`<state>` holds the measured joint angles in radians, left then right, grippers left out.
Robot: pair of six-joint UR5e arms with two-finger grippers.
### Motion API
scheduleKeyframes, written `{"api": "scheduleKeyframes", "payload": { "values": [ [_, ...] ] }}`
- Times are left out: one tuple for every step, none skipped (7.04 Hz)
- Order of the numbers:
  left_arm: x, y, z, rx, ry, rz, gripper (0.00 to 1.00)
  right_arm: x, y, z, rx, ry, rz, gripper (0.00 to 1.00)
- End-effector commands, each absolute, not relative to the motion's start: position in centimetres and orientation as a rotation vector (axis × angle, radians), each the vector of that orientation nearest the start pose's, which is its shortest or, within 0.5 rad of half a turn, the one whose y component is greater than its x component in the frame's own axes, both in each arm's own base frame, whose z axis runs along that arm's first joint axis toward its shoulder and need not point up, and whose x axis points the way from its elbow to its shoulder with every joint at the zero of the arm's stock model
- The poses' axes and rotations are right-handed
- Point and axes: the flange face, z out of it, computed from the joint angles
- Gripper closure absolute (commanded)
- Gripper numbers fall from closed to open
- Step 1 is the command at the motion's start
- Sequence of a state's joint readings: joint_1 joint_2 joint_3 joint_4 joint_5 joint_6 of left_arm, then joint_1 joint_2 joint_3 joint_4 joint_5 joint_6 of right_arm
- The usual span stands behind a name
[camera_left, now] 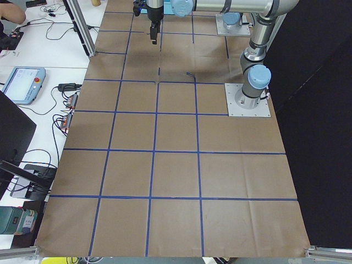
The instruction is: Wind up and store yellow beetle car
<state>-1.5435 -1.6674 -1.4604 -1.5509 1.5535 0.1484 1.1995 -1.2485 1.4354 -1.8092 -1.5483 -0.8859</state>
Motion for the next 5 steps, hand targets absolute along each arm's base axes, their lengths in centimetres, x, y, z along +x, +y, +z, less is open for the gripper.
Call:
{"api": "scheduleKeyframes", "payload": {
  "values": [
    [-12.1,-53.9,49.5,0.194,3.148,-0.053,0.00,-5.1,-62.1,43.6,-0.533,3.103,-0.118,0.00],
    [-12.1,-54.1,49.3,0.192,3.154,-0.051,0.00,-0.4,-62.0,44.4,-0.386,3.135,-0.115,0.00],
    [-12.2,-54.0,49.3,0.194,3.151,-0.051,0.00,4.8,-60.8,47.6,-0.246,3.158,-0.182,0.00],
    [-12.1,-54.0,49.4,0.194,3.151,-0.053,0.00,8.3,-60.3,49.6,-0.057,3.149,-0.233,0.00],
    [-12.1,-54.0,49.4,0.192,3.151,-0.053,0.00,10.1,-59.9,50.2,-0.032,3.136,-0.201,0.00]
  ]
}}
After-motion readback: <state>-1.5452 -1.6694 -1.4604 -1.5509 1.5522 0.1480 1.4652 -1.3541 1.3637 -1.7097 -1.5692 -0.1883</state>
